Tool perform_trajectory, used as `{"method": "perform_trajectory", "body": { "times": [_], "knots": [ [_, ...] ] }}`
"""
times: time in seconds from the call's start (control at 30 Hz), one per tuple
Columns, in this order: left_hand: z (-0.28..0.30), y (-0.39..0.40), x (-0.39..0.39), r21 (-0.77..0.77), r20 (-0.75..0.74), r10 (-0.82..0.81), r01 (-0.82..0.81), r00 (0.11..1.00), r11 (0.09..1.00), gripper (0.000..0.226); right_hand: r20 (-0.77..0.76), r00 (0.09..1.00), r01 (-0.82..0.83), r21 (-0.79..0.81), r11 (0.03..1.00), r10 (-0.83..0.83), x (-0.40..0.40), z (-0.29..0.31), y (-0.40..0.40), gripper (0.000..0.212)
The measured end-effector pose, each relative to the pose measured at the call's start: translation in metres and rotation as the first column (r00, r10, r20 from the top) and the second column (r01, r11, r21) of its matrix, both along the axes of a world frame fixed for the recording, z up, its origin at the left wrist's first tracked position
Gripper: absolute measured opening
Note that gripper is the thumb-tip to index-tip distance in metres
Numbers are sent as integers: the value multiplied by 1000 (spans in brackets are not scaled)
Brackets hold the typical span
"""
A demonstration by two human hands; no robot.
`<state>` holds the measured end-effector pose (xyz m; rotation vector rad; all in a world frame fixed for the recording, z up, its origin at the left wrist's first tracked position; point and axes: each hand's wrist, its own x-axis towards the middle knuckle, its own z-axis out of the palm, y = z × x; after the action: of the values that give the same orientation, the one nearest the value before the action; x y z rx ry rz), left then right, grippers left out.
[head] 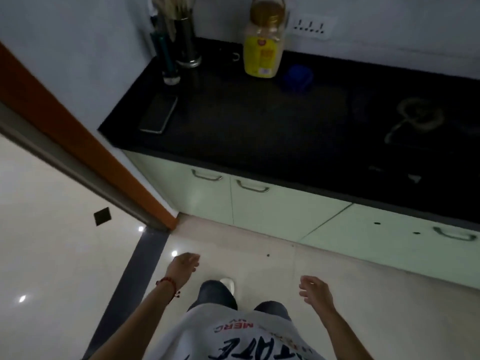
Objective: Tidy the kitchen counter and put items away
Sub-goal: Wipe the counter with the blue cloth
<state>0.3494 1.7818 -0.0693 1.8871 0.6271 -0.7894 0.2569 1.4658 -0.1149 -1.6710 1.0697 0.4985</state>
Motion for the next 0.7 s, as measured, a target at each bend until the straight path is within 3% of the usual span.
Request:
{"method": "perform_trajectory", "body": {
  "times": [0.13,0.23,0.37,0.47,0.57,0.7],
  "knots": [
    [17,-16,68,46,91,-233,230,968,972,21,1,982,187,60,980,-188,12,1,7,9],
    [32,-41,104,133,192,-471,452,861,882,34,53,965,251,86,964,-256,32,16,9,10],
    [55,-84,143,148,398,-478,460,783,876,26,231,911,317,140,938,-342,80,52,-9,13],
    [59,-112,174,200,555,-500,478,665,856,31,390,841,329,180,927,-375,130,82,-32,24],
    [53,-137,212,325,592,-574,484,566,813,49,502,813,254,151,955,-296,188,105,-55,25],
    [43,-166,262,466,578,-600,379,554,799,43,546,821,149,74,986,-165,263,124,-87,17]
  ]
}}
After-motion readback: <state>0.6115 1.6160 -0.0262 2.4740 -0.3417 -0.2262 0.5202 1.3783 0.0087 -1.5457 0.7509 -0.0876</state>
